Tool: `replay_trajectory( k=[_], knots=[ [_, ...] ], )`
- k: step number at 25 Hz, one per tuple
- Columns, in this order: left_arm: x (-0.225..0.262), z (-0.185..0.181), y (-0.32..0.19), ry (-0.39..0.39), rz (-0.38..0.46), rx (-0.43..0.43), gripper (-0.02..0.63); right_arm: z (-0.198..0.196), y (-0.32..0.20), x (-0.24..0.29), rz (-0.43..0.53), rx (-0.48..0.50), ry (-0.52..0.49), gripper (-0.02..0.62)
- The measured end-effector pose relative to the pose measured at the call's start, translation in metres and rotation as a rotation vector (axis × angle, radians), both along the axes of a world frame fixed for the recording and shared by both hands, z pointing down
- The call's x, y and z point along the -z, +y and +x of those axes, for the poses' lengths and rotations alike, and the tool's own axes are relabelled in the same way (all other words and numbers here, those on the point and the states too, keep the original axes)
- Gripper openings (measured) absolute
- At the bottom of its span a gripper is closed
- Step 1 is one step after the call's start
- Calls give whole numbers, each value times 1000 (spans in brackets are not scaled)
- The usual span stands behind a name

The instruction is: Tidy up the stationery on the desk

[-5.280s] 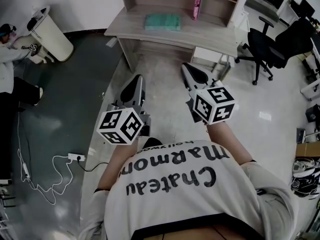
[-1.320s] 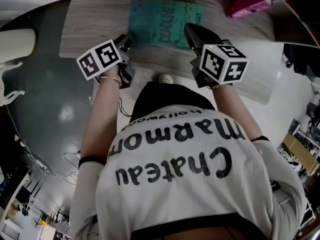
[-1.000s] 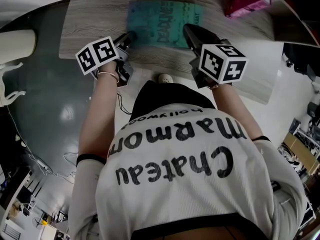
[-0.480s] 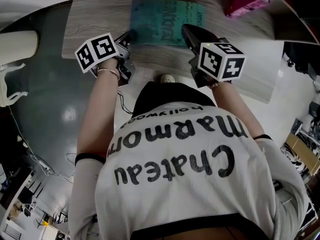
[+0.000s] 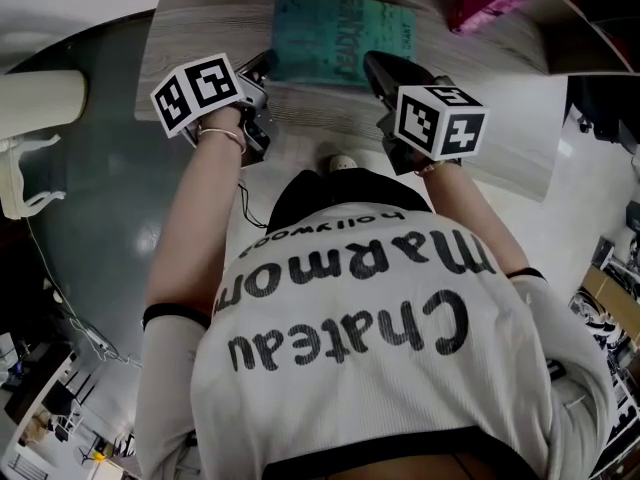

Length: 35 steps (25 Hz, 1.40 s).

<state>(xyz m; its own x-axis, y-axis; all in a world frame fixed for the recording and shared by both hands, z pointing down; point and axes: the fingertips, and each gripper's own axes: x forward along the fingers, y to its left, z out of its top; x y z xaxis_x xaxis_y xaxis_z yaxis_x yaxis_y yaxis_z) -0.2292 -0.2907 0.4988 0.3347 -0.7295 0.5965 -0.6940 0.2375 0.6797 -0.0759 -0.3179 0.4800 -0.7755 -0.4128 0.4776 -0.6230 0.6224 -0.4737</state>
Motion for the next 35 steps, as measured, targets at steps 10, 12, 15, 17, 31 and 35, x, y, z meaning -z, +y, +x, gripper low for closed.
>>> replay_trajectory(
  k=[10, 12, 15, 17, 31, 35],
  knots=[
    [32, 11, -11, 1, 39, -46, 26, -19, 28, 3, 291, 201, 198, 234],
    [38, 12, -13, -1, 51, -55, 26, -29, 39, 2, 406, 288, 294, 280],
    [46, 15, -17, -2, 71, -67, 25, -42, 47, -5, 626, 385, 485, 298],
    [51, 18, -19, 3, 83, -71, 25, -45, 45, -11, 753, 407, 608, 296],
    [77, 27, -22, 24, 122, -79, 23, -28, 27, -15, 895, 156, 847, 246],
    [83, 29, -23, 31, 129, -82, 23, -29, 25, -15, 894, 121, 873, 255]
  ],
)
